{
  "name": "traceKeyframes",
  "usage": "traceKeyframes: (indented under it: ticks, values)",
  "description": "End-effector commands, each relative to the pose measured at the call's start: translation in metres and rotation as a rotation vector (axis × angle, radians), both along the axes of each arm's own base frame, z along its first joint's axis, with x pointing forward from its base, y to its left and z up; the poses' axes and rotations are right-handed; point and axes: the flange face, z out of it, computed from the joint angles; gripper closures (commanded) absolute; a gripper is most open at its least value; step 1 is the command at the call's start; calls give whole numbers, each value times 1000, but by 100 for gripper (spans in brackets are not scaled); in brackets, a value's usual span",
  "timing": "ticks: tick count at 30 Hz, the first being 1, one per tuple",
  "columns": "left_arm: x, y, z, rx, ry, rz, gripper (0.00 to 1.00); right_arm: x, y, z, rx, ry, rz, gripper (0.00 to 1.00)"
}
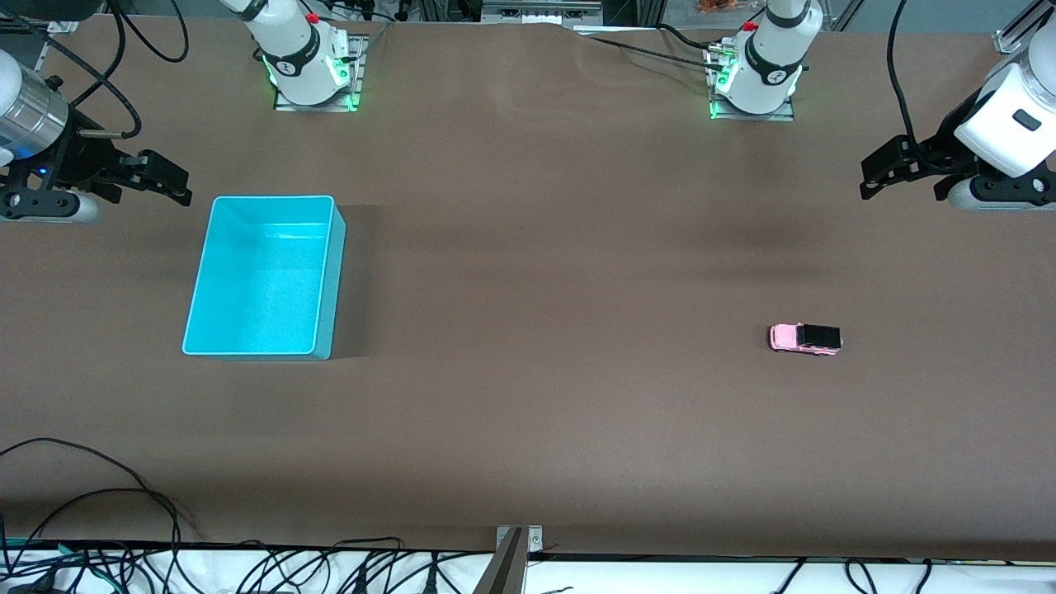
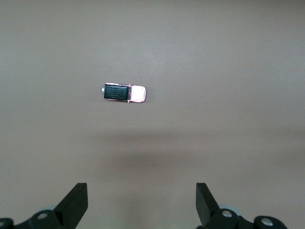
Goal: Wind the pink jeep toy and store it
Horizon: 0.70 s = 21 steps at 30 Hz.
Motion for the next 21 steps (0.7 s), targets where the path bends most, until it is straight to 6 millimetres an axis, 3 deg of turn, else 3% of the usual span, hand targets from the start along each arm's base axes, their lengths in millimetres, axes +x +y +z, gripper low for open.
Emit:
traceKeyframes:
  ticks: [1,21]
  values:
    - [2,3,7,26,-16,-21,0,1,-2,5,-9,2,3,0]
    - [7,3,14,15,-34,-9,0,1,-3,5,-8,1,1,0]
